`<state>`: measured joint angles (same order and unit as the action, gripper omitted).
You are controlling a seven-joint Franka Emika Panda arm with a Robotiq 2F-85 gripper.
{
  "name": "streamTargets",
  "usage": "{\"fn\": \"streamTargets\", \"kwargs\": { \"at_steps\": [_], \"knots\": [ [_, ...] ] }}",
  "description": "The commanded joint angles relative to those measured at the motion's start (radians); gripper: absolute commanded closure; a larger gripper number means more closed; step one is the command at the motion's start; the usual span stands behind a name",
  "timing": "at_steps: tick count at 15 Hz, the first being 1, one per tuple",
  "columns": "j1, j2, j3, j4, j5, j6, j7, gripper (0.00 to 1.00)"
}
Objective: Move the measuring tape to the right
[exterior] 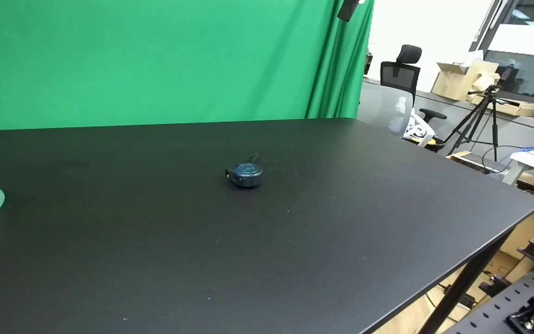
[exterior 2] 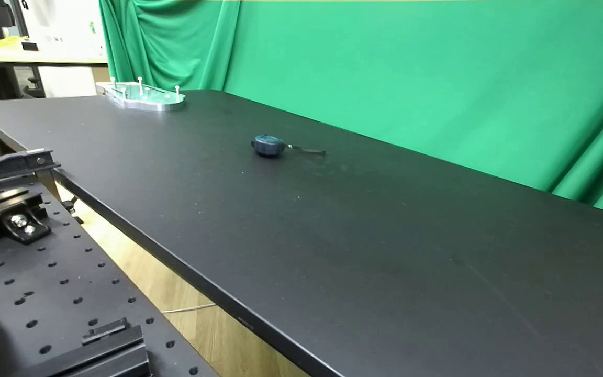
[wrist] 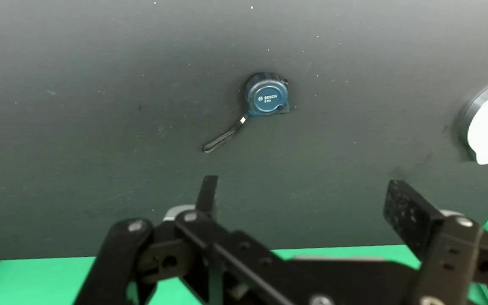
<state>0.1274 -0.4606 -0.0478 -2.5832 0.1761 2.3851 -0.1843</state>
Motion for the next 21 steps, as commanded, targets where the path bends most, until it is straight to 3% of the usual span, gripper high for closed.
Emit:
{"fn": "streamTargets", "kwargs": {
  "at_steps": [1,7,11,15,21],
  "knots": [
    [-0.005,0.000,0.005,0.002,0.002,-0.004,-0.001,0.00],
    [-0.027,0.086,0.020,0.033,-0.053,0.069,-0.005,0.00],
    [-0.055,0.242,0.052,0.079,-0.181,0.229,0.001,0.00],
    [-0.050,0.408,0.079,0.151,-0.263,0.296,-0.006,0.00],
    [-0.043,0.600,0.124,0.237,-0.197,0.289,-0.073,0.00]
  ]
}}
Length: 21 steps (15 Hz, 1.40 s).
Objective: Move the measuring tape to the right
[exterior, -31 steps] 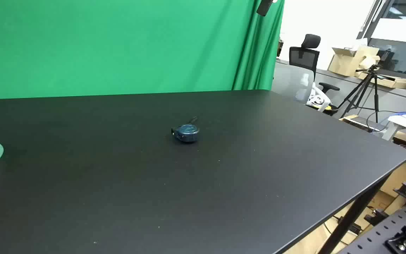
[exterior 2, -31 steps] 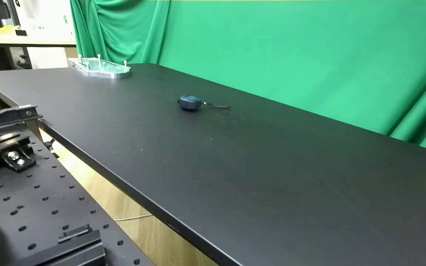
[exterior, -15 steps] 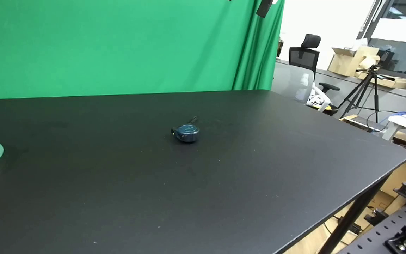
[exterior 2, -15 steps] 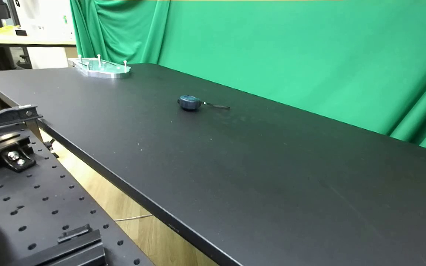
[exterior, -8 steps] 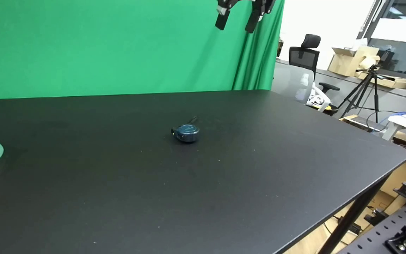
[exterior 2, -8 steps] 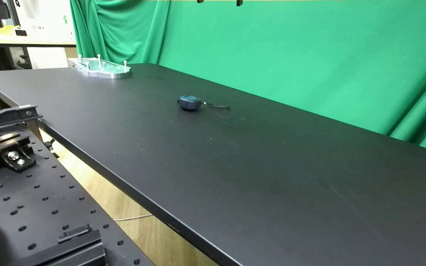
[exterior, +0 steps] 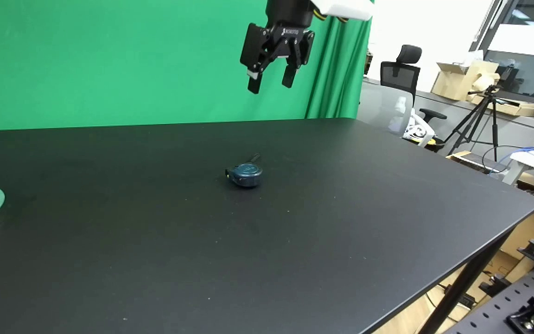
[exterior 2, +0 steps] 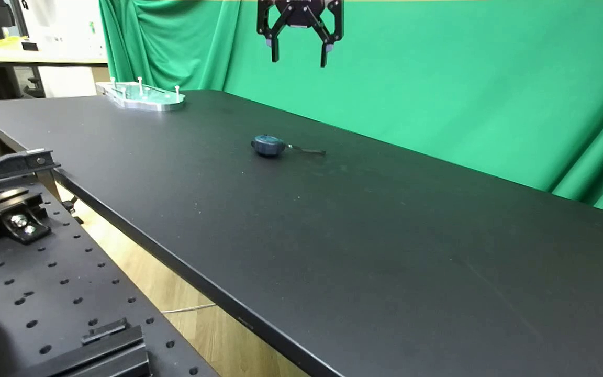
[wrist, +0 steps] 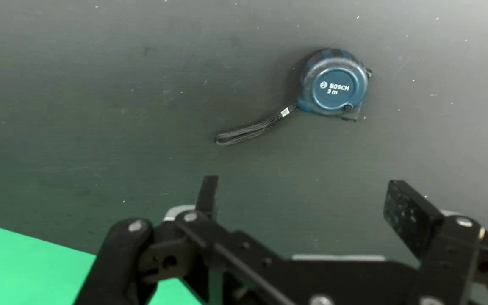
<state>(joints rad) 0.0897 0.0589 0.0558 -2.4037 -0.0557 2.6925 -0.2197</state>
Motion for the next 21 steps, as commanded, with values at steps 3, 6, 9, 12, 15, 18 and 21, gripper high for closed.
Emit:
{"fn": "streamTargets", "kwargs": {
  "at_steps": [3,6,9,12,15,18,21],
  "knots": [
    [-0.011,0.141,0.055,0.065,0.070,-0.025,-0.072,0.00],
    [-0.012,0.144,0.061,0.039,0.054,0.006,-0.048,0.00],
    [-0.013,0.164,0.066,0.046,0.054,0.022,-0.048,0.00],
    [0.001,0.184,0.049,0.048,-0.014,0.017,-0.033,0.00],
    [0.012,0.216,0.041,0.043,-0.062,0.032,-0.006,0.00],
    [0.025,0.251,0.026,0.044,-0.102,0.049,0.029,0.00],
    [0.035,0.290,0.010,0.049,-0.117,0.112,0.076,0.00]
  ]
}}
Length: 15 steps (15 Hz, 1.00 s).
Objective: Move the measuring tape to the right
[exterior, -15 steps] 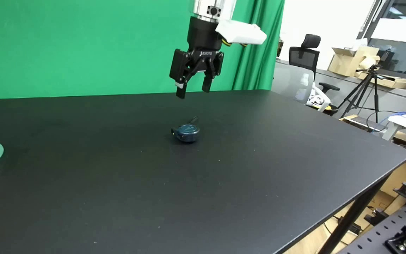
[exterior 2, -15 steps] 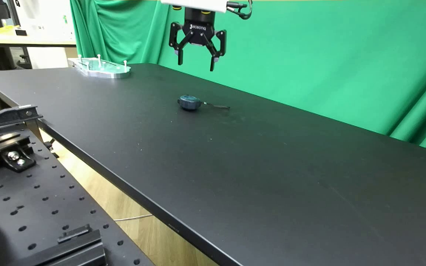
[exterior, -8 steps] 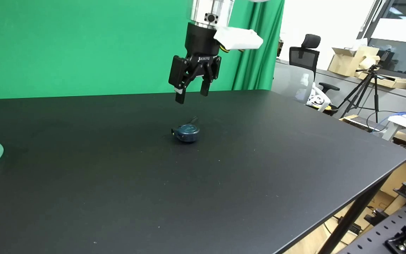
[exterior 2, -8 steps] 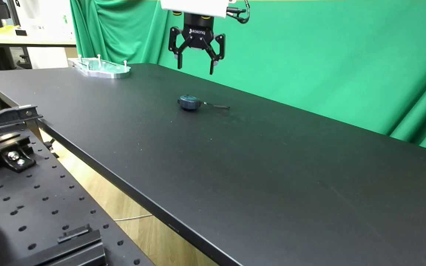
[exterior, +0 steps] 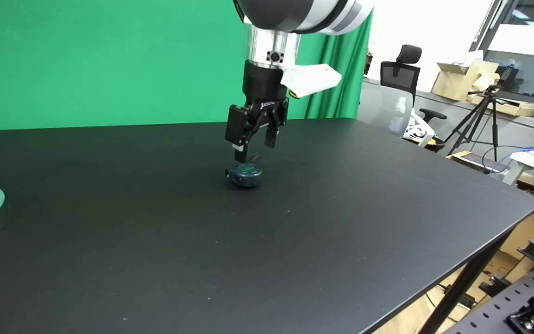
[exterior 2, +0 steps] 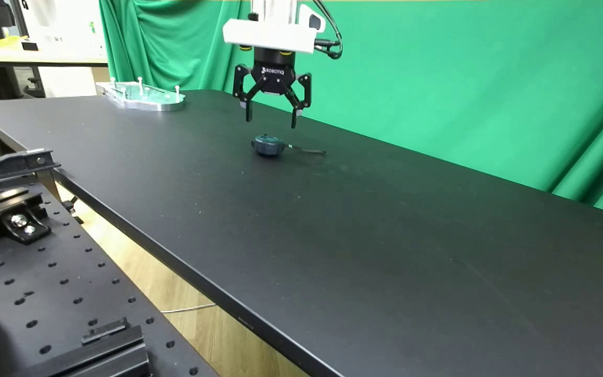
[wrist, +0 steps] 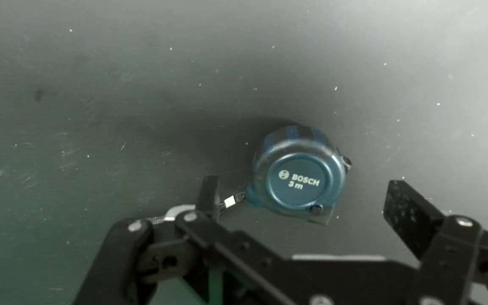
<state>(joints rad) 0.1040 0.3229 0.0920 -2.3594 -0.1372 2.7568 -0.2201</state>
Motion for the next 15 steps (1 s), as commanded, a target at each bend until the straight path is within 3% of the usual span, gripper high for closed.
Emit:
{"fn": "streamTargets", "kwargs": {
  "at_steps": [1,10,11,12,15],
  "knots": [
    [0.026,0.040,-0.034,0.007,-0.040,0.067,0.089,0.00],
    [0.047,0.124,-0.048,0.023,-0.007,0.153,0.148,0.00],
    [0.047,0.128,-0.047,0.024,-0.004,0.160,0.150,0.25],
    [0.043,0.132,-0.041,0.024,0.000,0.166,0.147,0.26],
    [0.047,0.143,-0.034,0.026,0.013,0.204,0.162,0.47]
  ]
}}
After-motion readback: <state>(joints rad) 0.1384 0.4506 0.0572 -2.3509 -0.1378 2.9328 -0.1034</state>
